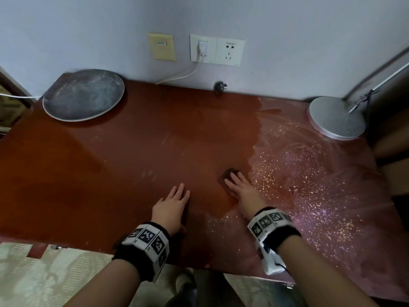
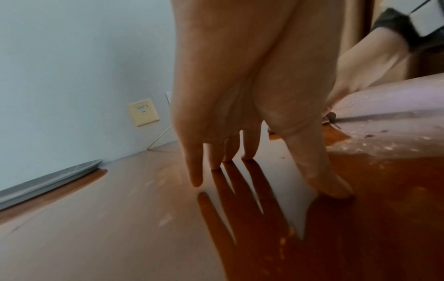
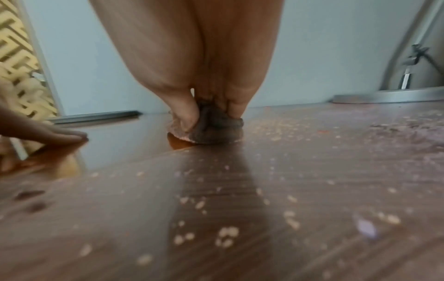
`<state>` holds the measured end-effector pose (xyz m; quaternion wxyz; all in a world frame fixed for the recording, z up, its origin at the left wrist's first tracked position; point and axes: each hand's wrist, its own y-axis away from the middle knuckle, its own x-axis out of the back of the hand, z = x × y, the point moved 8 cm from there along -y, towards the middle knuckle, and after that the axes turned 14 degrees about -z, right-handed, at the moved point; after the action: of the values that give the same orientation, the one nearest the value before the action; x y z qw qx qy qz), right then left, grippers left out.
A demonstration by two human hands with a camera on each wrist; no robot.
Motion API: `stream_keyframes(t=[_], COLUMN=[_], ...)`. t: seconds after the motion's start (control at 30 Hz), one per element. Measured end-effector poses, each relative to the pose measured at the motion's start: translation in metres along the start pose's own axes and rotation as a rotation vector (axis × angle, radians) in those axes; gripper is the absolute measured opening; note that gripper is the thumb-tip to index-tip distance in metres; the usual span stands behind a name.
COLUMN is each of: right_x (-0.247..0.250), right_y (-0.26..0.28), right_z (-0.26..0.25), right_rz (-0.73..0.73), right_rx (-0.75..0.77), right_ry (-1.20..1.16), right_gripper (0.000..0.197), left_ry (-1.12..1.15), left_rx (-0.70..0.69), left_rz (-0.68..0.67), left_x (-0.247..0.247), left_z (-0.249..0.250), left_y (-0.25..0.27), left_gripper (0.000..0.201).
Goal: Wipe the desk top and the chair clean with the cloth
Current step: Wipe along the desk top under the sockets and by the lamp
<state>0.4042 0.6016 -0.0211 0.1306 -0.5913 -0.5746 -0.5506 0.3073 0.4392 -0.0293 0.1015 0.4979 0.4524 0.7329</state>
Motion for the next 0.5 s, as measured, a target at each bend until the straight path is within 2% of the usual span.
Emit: stream_keyframes(t=[0.03, 0.1, 0.17, 0.2, 0.23, 0.3, 0.43, 0.5], right_x=[-0.005, -0.029, -0.065, -0.080, -0.084, -0.063, -0.019, -0.023], right_y=[0.004, 0.019, 0.038, 0.042, 0.045, 0.041, 0.023, 0.027], right_z=[-0.009, -0.046, -0.076, -0.080, -0.081, -0.073, -0.019, -0.025], right_rz=[-0.001, 0.007, -0.061, -0.088, -0.111, -0.050, 0.010, -0.004], right_rx=[0.003, 0.149, 0.302, 0.311, 0.332, 0.373, 0.110, 0.069], right_ry=[-0.013, 0.075, 0.164, 0.201, 0.217, 0.095, 0.024, 0.012], right_gripper=[0.072, 0.069, 0.073, 0.078, 0.077, 0.061, 0.068, 0.068], left_ry=[0.007, 0.015, 0.011, 0.009, 0.009, 0.010, -0.018, -0.032], left_rx=[-0.002, -0.009, -0.015, -0.016, -0.016, -0.013, -0.013, -0.008], left_rz=[0.003, 0.022, 0.042, 0.046, 0.045, 0.037, -0.009, -0.014], left_x=[-0.002, -0.003, -0.002, -0.002, -0.002, -0.002, -0.009, -0.012], left_z=[-0.001, -0.002, -0.002, -0.001, -0.001, -0.001, 0.000, -0.001], left_y=[0.001, 0.002, 0.002, 0.002, 0.001, 0.002, 0.007, 0.010], left_gripper=[0.108, 0.106, 0.103, 0.102, 0.101, 0.102, 0.111, 0.113])
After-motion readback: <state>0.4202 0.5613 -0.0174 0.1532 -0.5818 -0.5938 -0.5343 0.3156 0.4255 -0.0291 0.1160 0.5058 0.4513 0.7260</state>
